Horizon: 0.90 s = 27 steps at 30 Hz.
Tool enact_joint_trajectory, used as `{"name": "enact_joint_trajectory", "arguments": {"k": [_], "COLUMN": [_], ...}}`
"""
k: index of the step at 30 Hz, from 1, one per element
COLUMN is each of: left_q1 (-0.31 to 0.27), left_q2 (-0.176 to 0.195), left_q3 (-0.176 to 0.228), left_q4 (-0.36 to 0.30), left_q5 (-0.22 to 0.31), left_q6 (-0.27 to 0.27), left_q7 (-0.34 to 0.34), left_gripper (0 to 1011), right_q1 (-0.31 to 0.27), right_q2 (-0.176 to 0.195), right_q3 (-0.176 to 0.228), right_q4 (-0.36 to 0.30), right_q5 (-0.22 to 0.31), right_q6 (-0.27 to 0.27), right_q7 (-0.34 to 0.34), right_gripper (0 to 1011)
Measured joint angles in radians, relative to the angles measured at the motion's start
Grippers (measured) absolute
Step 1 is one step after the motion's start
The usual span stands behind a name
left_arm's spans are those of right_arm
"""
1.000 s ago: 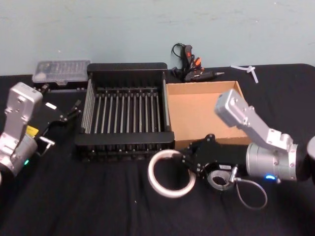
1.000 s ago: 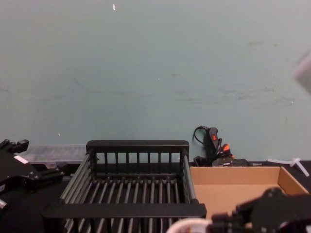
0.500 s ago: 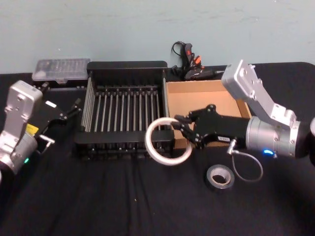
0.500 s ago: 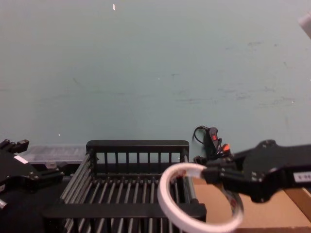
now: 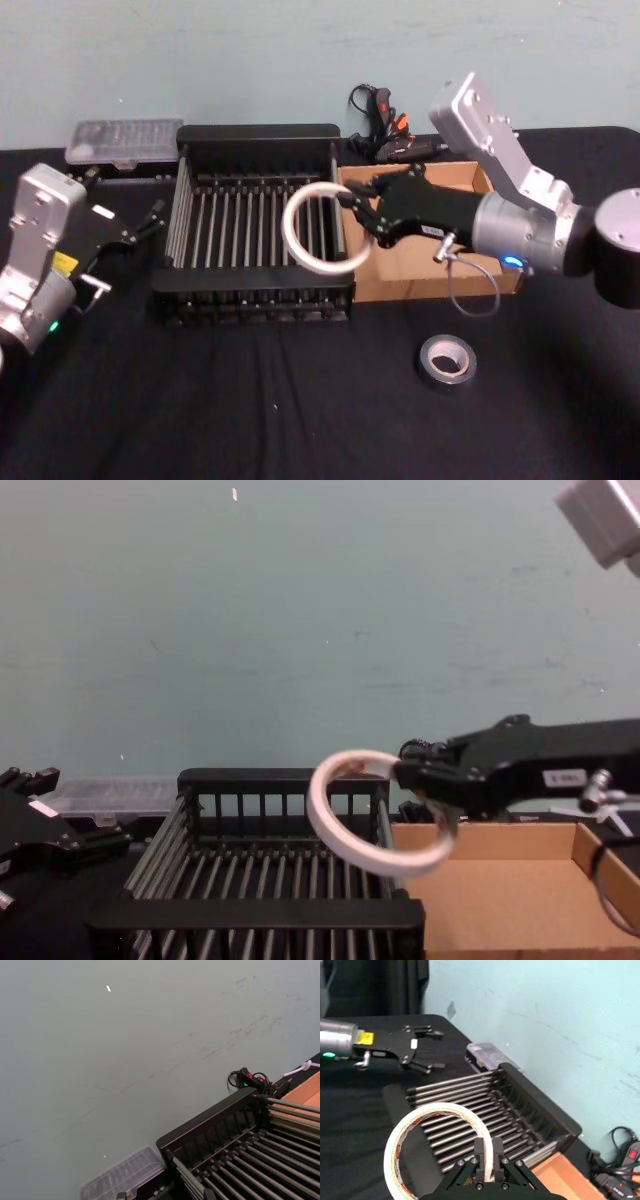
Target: Pick up the white tape and place it into the black box , Pick up the silver tape and place it into the brown box.
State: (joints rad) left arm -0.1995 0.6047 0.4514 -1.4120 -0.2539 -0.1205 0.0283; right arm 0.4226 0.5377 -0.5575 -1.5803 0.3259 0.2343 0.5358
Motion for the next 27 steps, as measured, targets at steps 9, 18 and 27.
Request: {"name": "enact_joint_trajectory", "arguments": {"k": [9,18,27], "left_q1": [0.000,0.000,0.000], "left_q2": [0.000,0.000,0.000], "left_q3": [0.000,0.000,0.000], "left_q4": [0.000,0.000,0.000], "left_q5": [0.000,0.000,0.000], "left_q6": [0.000,0.000,0.000], "left_q7": [0.000,0.000,0.000], "left_gripper": [1001,1001,1001], "right_q1": [0.060,0.111,0.151], "right_q2": [-0.071,-0.152,-0.230], "right_q3": [-0.017,-0.027,-0.036], "right_q4": [0.103,0.225,0.352], "right_q5": [-0.054,-0.128,-0.207], "right_q6": [-0.030,-0.107,-0.214], "right_q7": [-0.021,-0.059,-0.107], "right_gripper": [101,100,100]}}
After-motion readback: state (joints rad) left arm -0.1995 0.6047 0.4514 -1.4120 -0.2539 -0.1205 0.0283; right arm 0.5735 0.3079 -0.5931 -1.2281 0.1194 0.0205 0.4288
